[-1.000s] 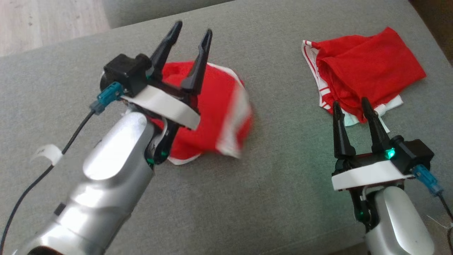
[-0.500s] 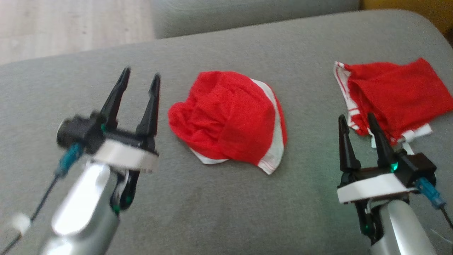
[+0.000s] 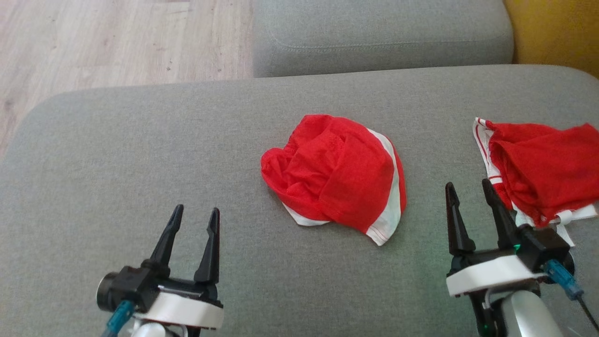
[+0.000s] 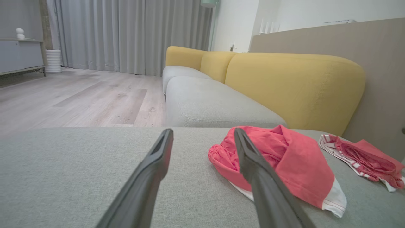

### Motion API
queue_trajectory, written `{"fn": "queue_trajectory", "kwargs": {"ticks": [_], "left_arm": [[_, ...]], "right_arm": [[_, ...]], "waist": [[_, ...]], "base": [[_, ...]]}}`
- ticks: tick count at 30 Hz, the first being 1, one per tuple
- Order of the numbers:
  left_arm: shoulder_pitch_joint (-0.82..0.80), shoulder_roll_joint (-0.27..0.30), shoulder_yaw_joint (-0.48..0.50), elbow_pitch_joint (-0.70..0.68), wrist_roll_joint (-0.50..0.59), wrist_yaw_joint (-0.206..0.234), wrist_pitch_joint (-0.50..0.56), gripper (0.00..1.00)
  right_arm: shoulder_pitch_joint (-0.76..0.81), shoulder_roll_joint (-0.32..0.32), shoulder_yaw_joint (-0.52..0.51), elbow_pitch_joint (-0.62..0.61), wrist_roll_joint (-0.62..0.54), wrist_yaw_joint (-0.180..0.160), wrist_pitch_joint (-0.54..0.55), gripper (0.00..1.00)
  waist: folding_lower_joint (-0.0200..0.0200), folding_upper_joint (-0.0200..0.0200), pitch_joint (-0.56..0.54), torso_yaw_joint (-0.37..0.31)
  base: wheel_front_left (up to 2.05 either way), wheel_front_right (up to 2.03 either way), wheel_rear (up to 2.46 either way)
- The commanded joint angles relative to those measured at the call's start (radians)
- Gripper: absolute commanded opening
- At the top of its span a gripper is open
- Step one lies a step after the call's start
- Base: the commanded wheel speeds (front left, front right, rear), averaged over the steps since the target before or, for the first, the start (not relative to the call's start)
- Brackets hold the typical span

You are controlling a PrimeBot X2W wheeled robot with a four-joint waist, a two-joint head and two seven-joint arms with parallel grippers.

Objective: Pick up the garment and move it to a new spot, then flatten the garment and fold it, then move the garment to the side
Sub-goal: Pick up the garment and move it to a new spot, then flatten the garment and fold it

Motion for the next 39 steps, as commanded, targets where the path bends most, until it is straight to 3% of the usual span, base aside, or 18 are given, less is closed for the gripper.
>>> {"fn": "queue_trajectory", "kwargs": {"ticks": [1,15,27,28,29,35,39], "left_arm": [[-0.03,-0.013,0.059,-0.036,0.024,-0.013,-0.008,1.0],[-0.065,-0.082,0.11,-0.035,0.107,-0.07,-0.008,1.0],[-0.101,-0.102,0.077,-0.014,0.1,-0.076,-0.008,1.0],[-0.102,-0.102,0.074,-0.012,0.098,-0.077,-0.008,1.0],[-0.103,-0.103,0.073,-0.011,0.096,-0.077,-0.008,1.0],[-0.098,-0.104,0.087,-0.005,0.087,-0.077,-0.008,1.0],[-0.093,-0.106,0.081,-0.003,0.084,-0.077,-0.008,1.0]], "right_arm": [[-0.021,-0.004,0.025,-0.031,-0.006,-0.001,-0.006,1.0],[-0.074,-0.004,0.079,0.006,-0.031,-0.001,-0.006,1.0],[-0.233,-0.004,0.178,0.306,-0.03,-0.001,0.015,1.0],[-0.245,-0.004,0.178,0.328,-0.032,-0.001,0.014,0.57],[-0.257,-0.004,0.178,0.345,-0.032,-0.001,0.012,0.0],[-0.298,-0.004,0.181,0.356,-0.013,-0.001,-0.004,0.0],[-0.311,-0.004,0.194,0.29,0.014,-0.001,-0.006,0.0]], "waist": [[0.0002,0.0,0.0,-0.001],[0.0002,0.0,0.047,0.043],[0.0002,0.0,0.123,0.153],[0.0002,0.0,0.124,0.158],[0.0002,0.0,0.124,0.162],[0.0002,0.0,0.105,0.163],[0.0002,0.0,0.079,0.153]], "base": [[0.0,0.0,0.0],[0.0,0.0,0.0],[0.0,0.0,0.0],[0.0,0.0,0.0],[0.0,0.0,0.0],[0.0,0.0,0.0],[0.0,0.0,0.0]]}}
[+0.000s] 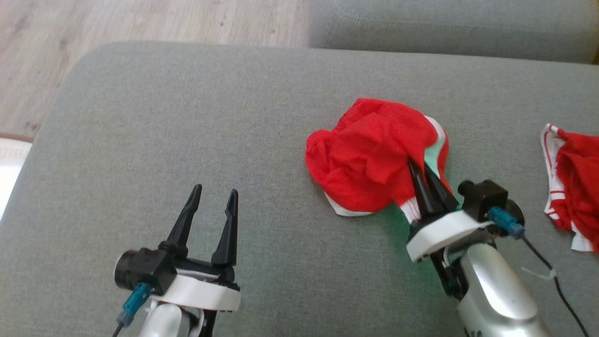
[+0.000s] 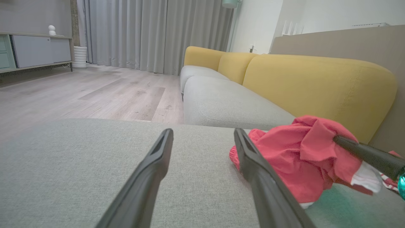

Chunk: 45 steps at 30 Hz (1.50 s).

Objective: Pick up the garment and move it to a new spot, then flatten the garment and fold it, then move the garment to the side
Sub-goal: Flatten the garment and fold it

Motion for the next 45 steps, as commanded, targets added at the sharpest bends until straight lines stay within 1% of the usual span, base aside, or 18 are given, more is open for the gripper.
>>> {"fn": "queue_trajectory", "kwargs": {"ticks": [1,3,10,12,13,16,17,21,26,28,29,30,33,37,41,45], "left_arm": [[-0.034,-0.001,0.025,-0.028,-0.012,-0.006,-0.008,1.0],[-0.03,-0.001,0.021,-0.026,-0.012,-0.006,-0.008,1.0],[-0.01,-0.003,0.024,-0.028,-0.02,-0.006,-0.008,1.0],[0.002,-0.004,0.031,-0.036,-0.026,-0.006,-0.008,1.0],[0.005,-0.004,0.029,-0.037,-0.026,-0.006,-0.008,1.0],[0.002,-0.005,0.022,-0.042,-0.027,-0.006,-0.008,1.0],[0.002,-0.005,0.022,-0.042,-0.027,-0.006,-0.008,1.0],[-0.019,-0.005,0.012,-0.047,-0.03,-0.006,-0.008,1.0],[-0.05,-0.006,-0.004,-0.047,-0.038,-0.006,-0.008,1.0],[-0.059,-0.006,-0.008,-0.043,-0.041,-0.006,-0.008,1.0],[-0.065,-0.006,-0.013,-0.042,-0.042,-0.006,-0.008,1.0],[-0.069,-0.006,-0.018,-0.041,-0.045,-0.006,-0.008,1.0],[-0.079,-0.006,-0.026,-0.039,-0.053,-0.006,-0.008,1.0],[-0.087,-0.006,-0.024,-0.034,-0.058,-0.006,-0.008,1.0],[-0.084,-0.006,-0.015,-0.028,-0.053,-0.006,-0.008,1.0],[-0.075,-0.007,-0.017,-0.032,-0.048,-0.006,-0.008,1.0]], "right_arm": [[-0.05,-0.002,0.029,-0.055,0.014,-0.001,-0.013,0.0],[-0.066,-0.002,0.048,-0.101,0.042,-0.001,-0.014,0.0],[-0.164,-0.002,0.154,-0.222,0.042,-0.001,-0.01,0.0],[-0.223,-0.002,0.177,-0.255,0.032,-0.001,0.012,0.0],[-0.245,-0.004,0.173,-0.258,0.03,-0.001,0.022,0.0],[-0.322,-0.039,0.151,-0.246,0.01,-0.001,0.041,0.0],[-0.322,-0.039,0.151,-0.246,0.01,-0.001,0.041,0.0],[-0.433,-0.103,0.115,-0.158,-0.002,-0.001,0.06,0.0],[-0.568,-0.188,0.084,0.042,-0.011,-0.001,0.064,0.0],[-0.615,-0.221,0.076,0.134,-0.037,-0.001,0.06,0.0],[-0.635,-0.233,0.075,0.181,-0.054,-0.001,0.057,0.42],[-0.65,-0.238,0.073,0.225,-0.065,-0.001,0.054,1.0],[-0.681,-0.239,0.077,0.35,-0.075,-0.001,0.059,1.0],[-0.698,-0.223,0.072,0.448,-0.056,-0.001,0.029,1.0],[-0.664,-0.176,0.126,0.468,-0.036,-0.001,-0.002,1.0],[-0.613,-0.149,0.159,0.417,0.004,-0.001,-0.013,1.0]], "waist": [[0.0,0.0,-0.013,-0.007],[0.0,0.0,-0.027,-0.01],[0.0,0.0,-0.068,-0.006],[0.0,0.0,-0.068,-0.002],[0.0,0.0,-0.066,0.001],[0.0,0.0,-0.046,0.016],[0.0,0.0,-0.046,0.016],[0.0,0.0,-0.002,0.044],[0.0,0.0,0.059,0.083],[0.0,0.0,0.08,0.093],[0.0,0.0,0.088,0.098],[0.0,0.0,0.094,0.103],[0.0,0.0,0.101,0.107],[0.0,0.0,0.095,0.096],[0.0,0.0,0.073,0.07],[0.0,0.0,0.042,0.039]], "base": [[0.0,0.0,0.0],[0.0,0.0,0.0],[0.0,0.0,0.0],[0.0,0.0,0.0],[0.0,0.0,0.0],[0.0,0.0,0.0],[0.0,0.0,0.0],[0.0,0.0,0.0],[0.0,0.0,0.0],[0.0,0.0,0.0],[0.0,0.0,0.0],[0.0,0.0,0.0],[0.0,0.0,0.0],[0.0,0.0,0.0],[0.0,0.0,0.0],[0.0,0.0,0.0]]}}
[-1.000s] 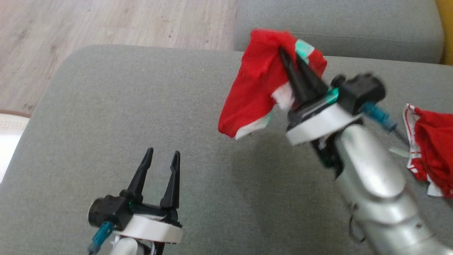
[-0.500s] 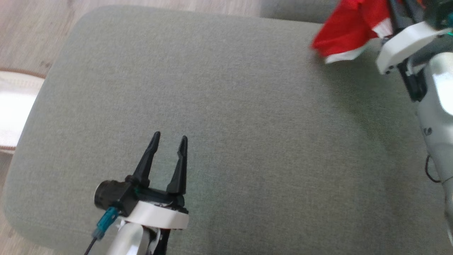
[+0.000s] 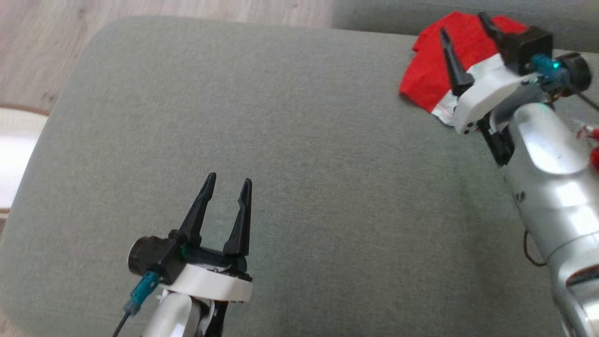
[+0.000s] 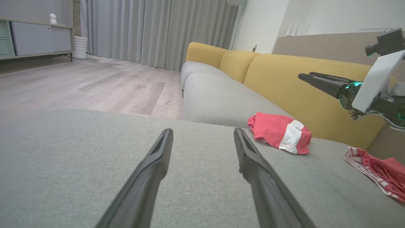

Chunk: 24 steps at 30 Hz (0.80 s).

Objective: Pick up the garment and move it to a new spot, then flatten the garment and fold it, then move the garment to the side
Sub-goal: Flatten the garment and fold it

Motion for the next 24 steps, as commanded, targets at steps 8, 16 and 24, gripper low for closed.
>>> {"fn": "queue_trajectory", "kwargs": {"ticks": [8,16,24], "left_arm": [[0.008,0.001,0.086,-0.085,0.006,0.002,-0.008,1.0],[0.045,0.001,0.103,-0.114,0.005,0.002,-0.008,1.0],[0.066,0.001,0.124,-0.121,-0.009,0.002,-0.008,1.0]], "right_arm": [[0.234,0.033,-0.045,-0.363,0.044,-0.001,-0.013,1.0],[0.54,0.104,-0.189,-0.609,-0.009,-0.001,-0.013,1.0],[0.75,0.15,-0.31,-0.723,0.003,-0.001,-0.013,1.0]], "waist": [[0.0,0.0,-0.094,-0.097],[0.0,0.0,-0.132,-0.177],[0.0,0.0,-0.142,-0.23]], "base": [[0.0,0.0,0.0],[0.0,0.0,0.0],[0.0,0.0,0.0]]}}
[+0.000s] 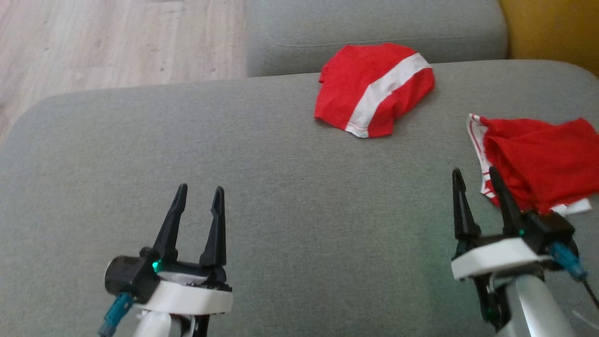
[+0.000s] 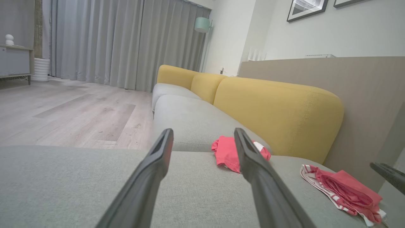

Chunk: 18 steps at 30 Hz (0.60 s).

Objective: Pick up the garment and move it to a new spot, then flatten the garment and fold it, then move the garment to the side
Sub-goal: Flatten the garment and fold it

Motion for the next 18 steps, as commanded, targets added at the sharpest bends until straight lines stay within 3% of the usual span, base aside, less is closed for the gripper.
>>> {"fn": "queue_trajectory", "kwargs": {"ticks": [1,9,18], "left_arm": [[-0.016,0.001,0.035,-0.033,-0.007,0.002,-0.008,1.0],[-0.025,0.001,0.024,-0.028,0.002,0.002,-0.008,1.0],[-0.075,0.001,-0.031,-0.04,0.0,0.002,-0.008,1.0]], "right_arm": [[-0.014,0.01,0.018,-0.049,0.018,-0.001,-0.006,1.0],[0.014,0.011,0.02,-0.079,0.056,-0.001,-0.006,1.0],[-0.099,0.011,0.003,-0.034,-0.031,-0.001,-0.005,1.0]], "waist": [[0.0001,0.0,-0.002,-0.017],[0.0001,0.0,0.008,-0.03],[0.0001,0.0,0.109,0.054]], "base": [[0.0,0.0,0.0],[0.0,0.0,0.0],[0.0,0.0,0.0]]}}
